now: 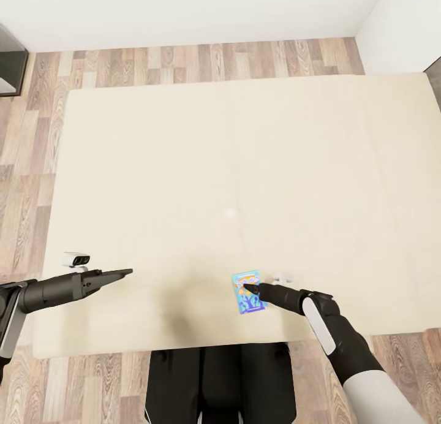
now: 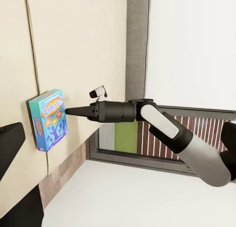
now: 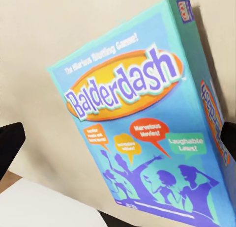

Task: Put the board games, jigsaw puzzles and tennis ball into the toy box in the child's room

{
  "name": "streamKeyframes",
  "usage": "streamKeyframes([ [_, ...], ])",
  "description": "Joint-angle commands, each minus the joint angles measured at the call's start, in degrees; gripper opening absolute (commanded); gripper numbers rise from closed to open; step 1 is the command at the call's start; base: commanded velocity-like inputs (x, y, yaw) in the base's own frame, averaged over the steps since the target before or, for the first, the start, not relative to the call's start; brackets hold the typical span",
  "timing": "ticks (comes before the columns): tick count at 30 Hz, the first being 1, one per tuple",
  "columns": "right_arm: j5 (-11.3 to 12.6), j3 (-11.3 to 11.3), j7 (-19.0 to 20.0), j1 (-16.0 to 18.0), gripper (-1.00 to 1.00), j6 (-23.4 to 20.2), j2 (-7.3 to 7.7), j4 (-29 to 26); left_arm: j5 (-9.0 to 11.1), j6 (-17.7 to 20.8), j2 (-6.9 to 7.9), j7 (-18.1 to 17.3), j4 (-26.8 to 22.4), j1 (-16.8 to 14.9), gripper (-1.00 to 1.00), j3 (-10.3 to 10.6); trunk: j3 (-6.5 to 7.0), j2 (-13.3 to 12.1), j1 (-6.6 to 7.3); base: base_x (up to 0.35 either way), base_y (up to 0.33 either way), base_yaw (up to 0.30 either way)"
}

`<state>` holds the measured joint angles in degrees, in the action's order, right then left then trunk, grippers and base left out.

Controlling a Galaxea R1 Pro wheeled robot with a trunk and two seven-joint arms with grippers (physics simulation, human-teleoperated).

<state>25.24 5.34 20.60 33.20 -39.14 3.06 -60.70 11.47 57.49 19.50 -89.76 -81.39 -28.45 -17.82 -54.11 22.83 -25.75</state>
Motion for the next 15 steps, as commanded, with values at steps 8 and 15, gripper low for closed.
streamKeyframes([
  [8,0.16,0.14,0.05,0.02,1.00,0.26,-0.12,0.01,-0.05,0.61,0.01,-0.24,0.00,-0.02,1.00,-0.02,-0.06,0.09,-0.03,0.000,0.064,0.000],
  [15,0.17,0.18,0.05,0.02,1.00,0.29,-0.15,0.05,-0.05,0.61,0.01,-0.24,0.00,-0.02,1.00,-0.02,-0.06,0.09,-0.03,0.000,0.005,0.000],
])
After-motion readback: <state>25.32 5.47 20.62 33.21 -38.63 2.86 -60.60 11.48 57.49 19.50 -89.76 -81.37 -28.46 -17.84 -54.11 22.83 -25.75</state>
